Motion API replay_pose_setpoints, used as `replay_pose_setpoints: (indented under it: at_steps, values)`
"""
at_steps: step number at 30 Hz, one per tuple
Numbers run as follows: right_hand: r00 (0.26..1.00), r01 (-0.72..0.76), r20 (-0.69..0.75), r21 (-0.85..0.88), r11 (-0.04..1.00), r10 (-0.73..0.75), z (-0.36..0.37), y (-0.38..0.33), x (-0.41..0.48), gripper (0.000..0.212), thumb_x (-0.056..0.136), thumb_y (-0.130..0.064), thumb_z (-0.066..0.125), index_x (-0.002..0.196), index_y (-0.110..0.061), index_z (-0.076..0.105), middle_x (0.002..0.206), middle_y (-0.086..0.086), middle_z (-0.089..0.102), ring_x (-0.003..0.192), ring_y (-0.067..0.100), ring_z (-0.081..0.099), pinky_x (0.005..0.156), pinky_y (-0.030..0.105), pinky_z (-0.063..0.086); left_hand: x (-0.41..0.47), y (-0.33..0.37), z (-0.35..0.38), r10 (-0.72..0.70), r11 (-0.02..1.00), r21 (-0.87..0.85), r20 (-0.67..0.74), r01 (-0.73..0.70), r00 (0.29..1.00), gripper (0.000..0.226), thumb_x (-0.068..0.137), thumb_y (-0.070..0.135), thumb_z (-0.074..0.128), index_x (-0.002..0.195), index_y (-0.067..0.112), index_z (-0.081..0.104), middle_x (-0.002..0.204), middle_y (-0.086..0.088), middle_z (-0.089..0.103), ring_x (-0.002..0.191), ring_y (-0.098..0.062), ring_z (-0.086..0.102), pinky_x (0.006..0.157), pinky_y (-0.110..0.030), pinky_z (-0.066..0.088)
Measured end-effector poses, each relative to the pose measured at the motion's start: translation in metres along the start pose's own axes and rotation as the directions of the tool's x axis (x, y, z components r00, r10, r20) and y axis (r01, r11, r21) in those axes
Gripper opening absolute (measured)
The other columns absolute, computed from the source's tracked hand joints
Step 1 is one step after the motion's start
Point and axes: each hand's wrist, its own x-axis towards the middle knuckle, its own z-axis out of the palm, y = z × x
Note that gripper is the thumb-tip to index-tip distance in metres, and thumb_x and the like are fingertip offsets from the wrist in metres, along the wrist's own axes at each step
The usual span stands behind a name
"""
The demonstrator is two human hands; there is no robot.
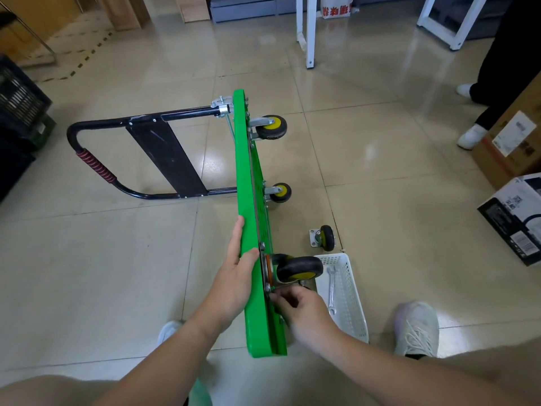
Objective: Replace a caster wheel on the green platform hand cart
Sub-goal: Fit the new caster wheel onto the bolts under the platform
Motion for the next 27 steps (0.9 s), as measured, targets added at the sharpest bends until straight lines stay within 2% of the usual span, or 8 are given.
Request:
replay_pose_setpoints:
  at_steps: [4, 7, 11, 15, 19, 21, 23, 27]
  values:
    - [0.999, -0.023, 0.032, -0.052, 0.998, 0.025, -0.001, -0.003, 0.000, 0.024, 0.097, -0.039, 0.062, 0.088, -0.021, 0.075, 0.081, -0.007, 0.074, 0.079, 0.006, 0.067, 0.074, 0.027, 0.050, 0.001, 0.000, 0.001, -0.008, 1.000, -0.011, -0.008, 0.008, 1.000, 0.062, 0.101, 0.037, 0.044, 0.142, 0.076, 0.021, 0.116, 0.049, 0.055, 0.113, 0.001, 0.063, 0.113, -0.042, 0.043]
    - [1.000, -0.018, 0.018, -0.030, 0.999, 0.018, -0.002, -0.001, -0.003, 0.015, 0.094, -0.037, 0.065, 0.094, -0.026, 0.075, 0.088, -0.014, 0.075, 0.085, 0.000, 0.068, 0.081, 0.023, 0.052, 0.001, -0.002, 0.000, 0.000, 1.000, -0.005, -0.016, 0.000, 1.000, 0.062, 0.108, 0.028, 0.040, 0.146, 0.072, 0.019, 0.109, 0.051, 0.058, 0.108, 0.004, 0.064, 0.111, -0.040, 0.045]
    - [1.000, -0.005, 0.013, -0.016, 1.000, 0.005, -0.001, 0.004, -0.003, 0.009, 0.092, -0.031, 0.070, 0.094, -0.027, 0.077, 0.090, -0.012, 0.076, 0.088, 0.005, 0.070, 0.089, 0.030, 0.055, -0.001, -0.007, 0.001, -0.017, 1.000, -0.006, -0.005, 0.017, 1.000, 0.061, 0.110, 0.027, 0.038, 0.145, 0.073, 0.018, 0.108, 0.048, 0.060, 0.100, 0.009, 0.065, 0.106, -0.034, 0.048]
    - [0.999, -0.044, 0.020, -0.064, 0.997, 0.045, -0.005, -0.003, 0.004, 0.023, 0.094, -0.039, 0.065, 0.087, -0.021, 0.077, 0.084, -0.002, 0.076, 0.085, 0.020, 0.071, 0.083, 0.040, 0.055, 0.002, 0.000, -0.001, -0.004, 1.000, 0.004, -0.003, 0.004, 1.000, 0.061, 0.109, 0.030, 0.039, 0.143, 0.076, 0.017, 0.105, 0.054, 0.056, 0.098, 0.013, 0.063, 0.102, -0.033, 0.047]
    - [1.000, 0.012, 0.012, -0.067, 0.998, -0.011, -0.003, 0.000, -0.001, 0.007, 0.091, -0.024, 0.072, 0.094, -0.030, 0.075, 0.090, -0.013, 0.076, 0.087, 0.000, 0.070, 0.083, 0.022, 0.053, 0.001, 0.000, 0.001, 0.003, 1.000, 0.004, 0.006, -0.003, 1.000, 0.060, 0.110, 0.029, 0.039, 0.146, 0.071, 0.017, 0.100, 0.053, 0.059, 0.092, 0.016, 0.062, 0.096, -0.028, 0.047]
    - [1.000, -0.005, 0.009, -0.086, 0.996, 0.006, -0.003, -0.001, -0.003, 0.006, 0.092, -0.027, 0.071, 0.092, -0.031, 0.075, 0.087, -0.014, 0.076, 0.083, -0.002, 0.068, 0.078, 0.019, 0.050, -0.001, 0.002, 0.002, 0.018, 1.000, 0.005, -0.001, -0.018, 1.000, 0.059, 0.107, 0.034, 0.041, 0.147, 0.071, 0.017, 0.119, 0.047, 0.058, 0.103, 0.018, 0.059, 0.103, -0.029, 0.045]
    - [0.999, -0.037, 0.022, -0.147, 0.988, 0.041, -0.007, -0.005, -0.001, 0.013, 0.093, -0.036, 0.068, 0.088, -0.028, 0.076, 0.084, -0.011, 0.075, 0.080, 0.002, 0.068, 0.076, 0.023, 0.052, -0.003, 0.005, 0.003, 0.016, 1.000, 0.006, -0.006, -0.016, 1.000, 0.061, 0.097, 0.045, 0.044, 0.142, 0.077, 0.018, 0.147, 0.029, 0.048, 0.127, 0.003, 0.054, 0.116, -0.036, 0.039]
    - [1.000, -0.013, 0.022, -0.137, 0.990, 0.016, -0.004, -0.005, -0.004, 0.014, 0.093, -0.034, 0.069, 0.098, -0.023, 0.076, 0.087, -0.011, 0.075, 0.082, -0.002, 0.067, 0.077, 0.015, 0.052, -0.006, 0.007, 0.002, 0.019, 1.000, 0.021, -0.022, -0.018, 1.000, 0.060, 0.104, 0.037, 0.044, 0.141, 0.076, 0.019, 0.151, 0.023, 0.042, 0.136, -0.007, 0.048, 0.122, -0.040, 0.033]
